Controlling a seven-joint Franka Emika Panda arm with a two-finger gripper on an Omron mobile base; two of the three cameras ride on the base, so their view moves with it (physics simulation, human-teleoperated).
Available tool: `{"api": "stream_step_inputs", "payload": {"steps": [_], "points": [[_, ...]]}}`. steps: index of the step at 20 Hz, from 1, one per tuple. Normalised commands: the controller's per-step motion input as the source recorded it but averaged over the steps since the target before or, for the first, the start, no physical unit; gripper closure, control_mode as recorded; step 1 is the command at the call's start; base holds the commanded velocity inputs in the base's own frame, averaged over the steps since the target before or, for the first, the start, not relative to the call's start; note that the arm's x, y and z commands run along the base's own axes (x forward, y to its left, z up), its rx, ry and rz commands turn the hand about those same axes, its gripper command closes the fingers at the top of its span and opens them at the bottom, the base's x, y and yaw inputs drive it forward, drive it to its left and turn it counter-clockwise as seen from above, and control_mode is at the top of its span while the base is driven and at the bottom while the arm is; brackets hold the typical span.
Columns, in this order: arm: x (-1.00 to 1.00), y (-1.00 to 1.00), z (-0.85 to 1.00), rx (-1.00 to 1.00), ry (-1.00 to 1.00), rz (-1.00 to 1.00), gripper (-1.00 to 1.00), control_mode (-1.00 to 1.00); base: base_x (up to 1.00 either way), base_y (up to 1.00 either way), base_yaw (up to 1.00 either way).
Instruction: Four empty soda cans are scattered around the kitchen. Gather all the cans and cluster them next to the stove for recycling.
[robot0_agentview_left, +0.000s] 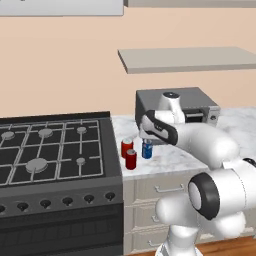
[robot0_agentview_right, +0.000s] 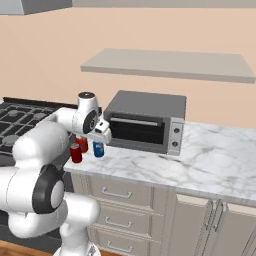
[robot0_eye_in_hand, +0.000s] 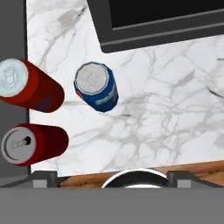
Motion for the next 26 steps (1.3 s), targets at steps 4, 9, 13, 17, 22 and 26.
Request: {"api": "stream_step_inputs", "payload": {"steps": [4,9,13,17,22,26], "points": [[-0.55,0.00,0.19,0.00,0.02,0.00,-1.00,-1.00,0.00,0.00,0.00],[-0.47,0.00,0.15,-0.02,-0.05,0.08,-1.00,-1.00,0.00,0.00,0.00],[-0.43,0.00,0.16,-0.05,-0.01,0.16,-1.00,-1.00,0.00,0.00,0.00],[-0.28,0.07,0.11,-0.06,0.00,0.18,-1.00,-1.00,0.00,0.00,0.00],[-0.04,0.03,0.00,-0.01,0.02,0.10,-1.00,-1.00,0.00,0.00,0.00],[-0.26,0.00,0.03,-0.01,-0.02,0.03,-1.00,-1.00,0.00,0.00,0.00]]}}
